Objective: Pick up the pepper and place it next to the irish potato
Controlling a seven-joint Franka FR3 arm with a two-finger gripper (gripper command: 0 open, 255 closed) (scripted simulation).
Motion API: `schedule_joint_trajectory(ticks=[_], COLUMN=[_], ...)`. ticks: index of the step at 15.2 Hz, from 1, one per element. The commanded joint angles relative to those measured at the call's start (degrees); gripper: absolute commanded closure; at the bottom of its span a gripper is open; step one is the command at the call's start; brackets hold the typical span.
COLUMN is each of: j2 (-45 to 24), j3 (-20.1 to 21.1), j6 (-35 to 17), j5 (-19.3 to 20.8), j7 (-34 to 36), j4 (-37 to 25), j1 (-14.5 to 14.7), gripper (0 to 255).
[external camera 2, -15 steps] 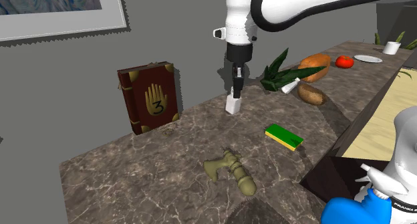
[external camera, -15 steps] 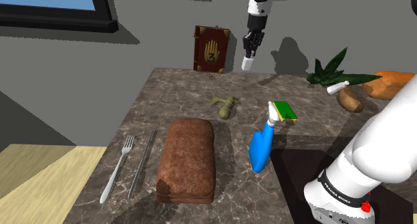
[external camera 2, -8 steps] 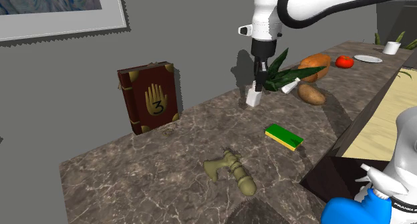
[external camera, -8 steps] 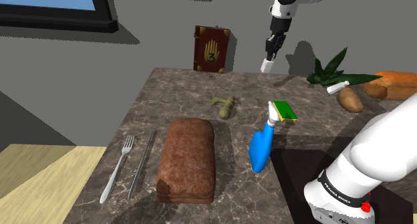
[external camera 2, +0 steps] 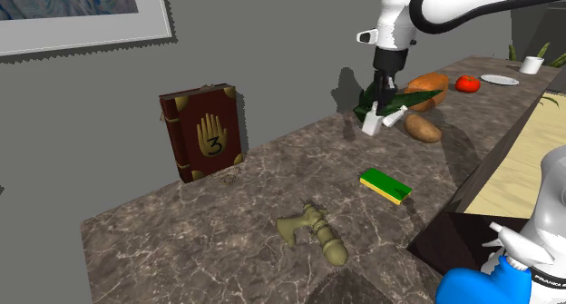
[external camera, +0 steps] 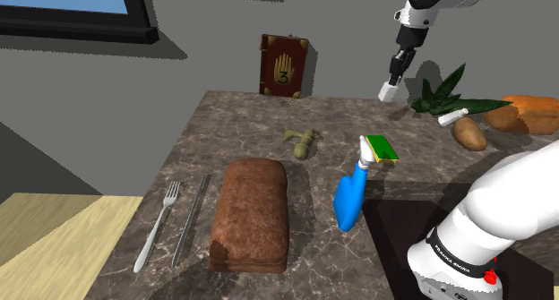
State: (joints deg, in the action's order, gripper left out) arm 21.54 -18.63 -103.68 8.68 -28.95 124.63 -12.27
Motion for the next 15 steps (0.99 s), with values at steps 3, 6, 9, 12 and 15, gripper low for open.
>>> schedule_joint_trajectory(ticks=[3,6,9,12,15], j2=[3.76,5.98,7.69,8.86,9.46], j3=[-3.0,-5.46,-8.11,-10.93,-13.95], j6=[0.21,0.65,1.08,1.46,1.73], j5=[2.41,4.25,6.1,7.88,9.52], j7=[-4.33,-7.78,-11.42,-15.23,-19.2], j4=[2.96,4.2,4.86,4.94,4.45], j1=[-2.48,-4.35,-6.19,-7.94,-9.52], gripper=[255,255,255,255,255])
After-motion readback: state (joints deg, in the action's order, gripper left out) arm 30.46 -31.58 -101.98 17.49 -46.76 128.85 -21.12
